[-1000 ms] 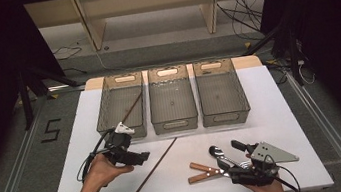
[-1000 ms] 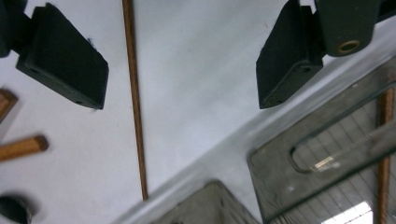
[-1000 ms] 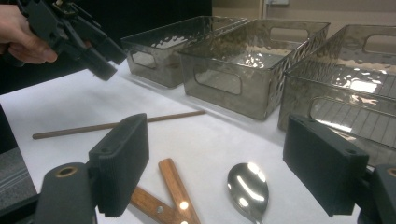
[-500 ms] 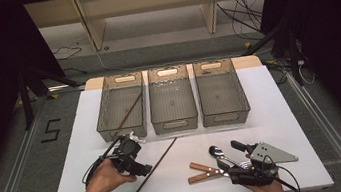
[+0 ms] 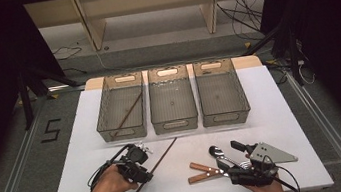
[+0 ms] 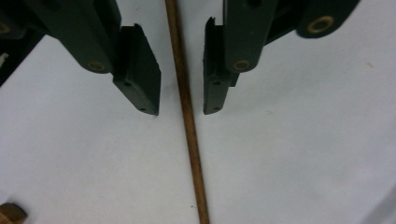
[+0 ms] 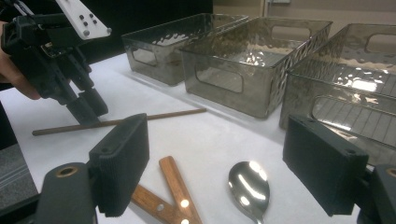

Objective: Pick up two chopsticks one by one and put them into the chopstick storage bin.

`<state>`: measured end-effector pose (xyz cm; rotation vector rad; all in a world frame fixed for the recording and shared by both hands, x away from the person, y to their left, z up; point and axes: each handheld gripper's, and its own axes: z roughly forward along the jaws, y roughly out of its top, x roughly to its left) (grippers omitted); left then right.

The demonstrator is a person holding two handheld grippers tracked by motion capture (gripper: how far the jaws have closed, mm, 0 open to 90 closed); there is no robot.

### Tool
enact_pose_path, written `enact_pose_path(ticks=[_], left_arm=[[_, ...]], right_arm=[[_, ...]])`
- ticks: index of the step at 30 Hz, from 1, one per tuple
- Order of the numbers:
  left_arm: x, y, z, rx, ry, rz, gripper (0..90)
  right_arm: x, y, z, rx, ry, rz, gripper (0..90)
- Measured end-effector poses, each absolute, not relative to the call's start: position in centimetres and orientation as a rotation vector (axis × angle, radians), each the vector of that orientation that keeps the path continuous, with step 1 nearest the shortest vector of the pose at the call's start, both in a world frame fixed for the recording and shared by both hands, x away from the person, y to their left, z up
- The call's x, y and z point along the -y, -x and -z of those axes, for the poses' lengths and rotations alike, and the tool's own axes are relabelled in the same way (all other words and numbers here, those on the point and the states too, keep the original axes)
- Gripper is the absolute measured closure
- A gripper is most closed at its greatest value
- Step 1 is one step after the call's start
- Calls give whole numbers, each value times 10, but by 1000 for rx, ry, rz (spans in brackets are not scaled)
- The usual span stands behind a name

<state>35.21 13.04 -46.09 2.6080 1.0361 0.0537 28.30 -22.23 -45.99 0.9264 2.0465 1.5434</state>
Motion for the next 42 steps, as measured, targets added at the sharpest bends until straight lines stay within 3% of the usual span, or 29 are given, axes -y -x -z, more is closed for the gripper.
enact_pose_path(ticks=[18, 29, 42], left_arm=[[-122, -351, 468, -1025, -2657, -104, 837], [-123, -351, 467, -988, -2663, -125, 842], [-144, -351, 439, -990, -2533, -152, 843]], right_arm=[[221, -283, 460, -2052, -924, -1540, 238], [221, -283, 461, -2053, -921, -1540, 238], [221, -284, 461, -2053, -923, -1543, 239]])
